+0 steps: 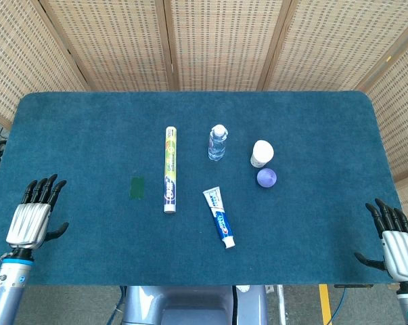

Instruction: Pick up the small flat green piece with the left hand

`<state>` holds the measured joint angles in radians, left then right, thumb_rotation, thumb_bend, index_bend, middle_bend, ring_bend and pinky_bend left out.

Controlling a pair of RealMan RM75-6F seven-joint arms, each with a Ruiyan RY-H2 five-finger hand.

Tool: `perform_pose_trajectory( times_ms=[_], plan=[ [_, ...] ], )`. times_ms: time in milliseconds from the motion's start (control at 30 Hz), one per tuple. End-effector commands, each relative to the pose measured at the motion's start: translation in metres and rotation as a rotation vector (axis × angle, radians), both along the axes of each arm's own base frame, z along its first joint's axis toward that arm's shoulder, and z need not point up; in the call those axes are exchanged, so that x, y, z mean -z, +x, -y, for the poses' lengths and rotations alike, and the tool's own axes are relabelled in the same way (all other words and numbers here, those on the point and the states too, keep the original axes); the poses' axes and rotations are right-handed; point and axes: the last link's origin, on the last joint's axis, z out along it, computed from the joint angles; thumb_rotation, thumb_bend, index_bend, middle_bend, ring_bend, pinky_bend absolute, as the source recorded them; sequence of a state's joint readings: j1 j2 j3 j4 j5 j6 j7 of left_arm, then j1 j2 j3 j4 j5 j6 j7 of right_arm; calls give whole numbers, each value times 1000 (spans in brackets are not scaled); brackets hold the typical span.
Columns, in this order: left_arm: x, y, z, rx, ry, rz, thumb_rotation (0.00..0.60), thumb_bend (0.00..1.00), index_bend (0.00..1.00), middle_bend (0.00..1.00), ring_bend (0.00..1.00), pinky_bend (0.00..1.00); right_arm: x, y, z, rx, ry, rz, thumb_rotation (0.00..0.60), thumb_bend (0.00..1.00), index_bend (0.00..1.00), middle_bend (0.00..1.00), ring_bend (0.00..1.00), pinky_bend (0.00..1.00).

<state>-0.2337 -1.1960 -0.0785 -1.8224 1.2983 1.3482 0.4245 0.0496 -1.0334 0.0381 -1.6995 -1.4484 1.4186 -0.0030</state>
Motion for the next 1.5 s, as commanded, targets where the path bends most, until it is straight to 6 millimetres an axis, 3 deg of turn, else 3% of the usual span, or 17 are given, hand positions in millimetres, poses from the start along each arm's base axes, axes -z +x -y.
perform_pose_trajectory(
  times_ms=[33, 267, 433, 733, 1500],
  plan=[
    [6, 2, -13, 9, -14, -12, 600, 281, 69, 0, 0, 0, 0, 1, -1, -4, 1, 2, 600, 145, 0, 0, 0, 0],
    [25, 7, -41, 16, -70, -36, 600, 331, 36, 0, 0, 0, 1, 2, -2, -13, 7, 9, 600, 145, 0, 0, 0, 0],
    [52, 11, -66, -13, -141, -49, 600, 326, 36, 0, 0, 0, -1, 2, -2, -15, 6, 18, 600, 147, 0, 0, 0, 0],
    [78, 22, -96, -28, -185, -78, 600, 317, 18, 0, 0, 0, -1, 2, -1, -16, 11, 30, 600, 148, 0, 0, 0, 0],
    [127, 48, -124, -3, -203, -93, 600, 227, 5, 0, 0, 0, -1, -1, 1, -11, 19, 53, 600, 146, 0, 0, 0, 0]
  ],
)
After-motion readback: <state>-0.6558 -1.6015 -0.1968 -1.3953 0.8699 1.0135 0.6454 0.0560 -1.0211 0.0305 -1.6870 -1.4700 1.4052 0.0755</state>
